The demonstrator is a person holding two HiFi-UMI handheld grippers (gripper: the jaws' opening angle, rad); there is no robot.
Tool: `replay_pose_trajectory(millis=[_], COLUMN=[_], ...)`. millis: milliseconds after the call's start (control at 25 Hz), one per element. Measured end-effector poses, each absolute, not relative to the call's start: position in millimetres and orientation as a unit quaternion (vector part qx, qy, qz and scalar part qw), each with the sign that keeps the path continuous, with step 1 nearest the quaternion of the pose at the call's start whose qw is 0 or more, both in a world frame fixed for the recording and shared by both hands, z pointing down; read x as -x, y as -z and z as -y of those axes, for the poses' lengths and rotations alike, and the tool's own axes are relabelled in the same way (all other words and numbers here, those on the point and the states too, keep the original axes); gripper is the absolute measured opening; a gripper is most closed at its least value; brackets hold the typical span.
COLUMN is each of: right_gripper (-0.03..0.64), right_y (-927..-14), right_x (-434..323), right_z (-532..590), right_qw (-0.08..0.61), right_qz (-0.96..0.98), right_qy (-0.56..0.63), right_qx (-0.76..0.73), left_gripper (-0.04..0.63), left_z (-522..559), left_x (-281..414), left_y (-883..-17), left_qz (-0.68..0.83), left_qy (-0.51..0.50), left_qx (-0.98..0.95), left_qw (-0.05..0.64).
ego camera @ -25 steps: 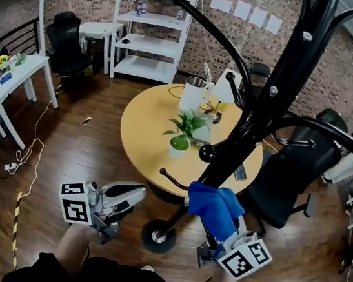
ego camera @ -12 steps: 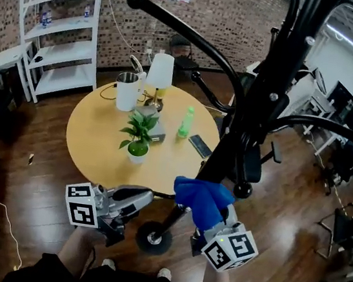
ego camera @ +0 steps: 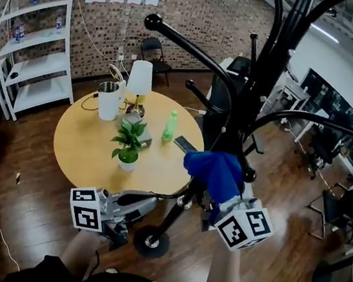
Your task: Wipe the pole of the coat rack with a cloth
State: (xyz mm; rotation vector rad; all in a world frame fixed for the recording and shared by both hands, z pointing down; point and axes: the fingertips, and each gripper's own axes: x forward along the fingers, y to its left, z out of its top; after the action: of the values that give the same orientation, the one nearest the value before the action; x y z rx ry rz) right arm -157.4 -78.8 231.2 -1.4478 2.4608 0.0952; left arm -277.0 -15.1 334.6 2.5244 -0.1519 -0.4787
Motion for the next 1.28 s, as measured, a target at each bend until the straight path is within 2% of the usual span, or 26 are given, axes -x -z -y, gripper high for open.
replay_pose_trajectory(millis=[200, 440, 640, 960, 1280], right_gripper=[0.025, 0.025, 0.025, 0.025, 0.025], right_y=[-166.6, -178.3, -264.3, -444.4, -513.5], right_x=[157.8, 157.7, 157.6, 160.7, 161.7], right_z=[75.5, 75.0, 79.8, 82.3, 83.6], right_qw=[0.18, 0.191, 0.168, 0.075, 0.059], right_qz=[-0.846, -0.842, -0.852, -0.84, -0.815], right_qy=[-0.079, -0.076, 0.002, 0.159, 0.248], right_qx=[0.496, 0.498, 0.495, 0.513, 0.521], left_gripper=[0.003, 0.003, 0.003, 0.003, 0.003], left_z=[9.2, 8.6, 13.2, 11.8, 8.6], left_x=[280.7, 288.9, 287.2, 277.4, 278.0], left_y=[-316.6, -311.0, -314.7, -330.6, -343.9], left_qz=[0.059, 0.068, 0.074, 0.076, 0.085], left_qy=[0.193, 0.198, 0.19, 0.169, 0.161], left_qx=[-0.945, -0.946, -0.947, -0.946, -0.941], left_qw=[0.257, 0.248, 0.249, 0.268, 0.284])
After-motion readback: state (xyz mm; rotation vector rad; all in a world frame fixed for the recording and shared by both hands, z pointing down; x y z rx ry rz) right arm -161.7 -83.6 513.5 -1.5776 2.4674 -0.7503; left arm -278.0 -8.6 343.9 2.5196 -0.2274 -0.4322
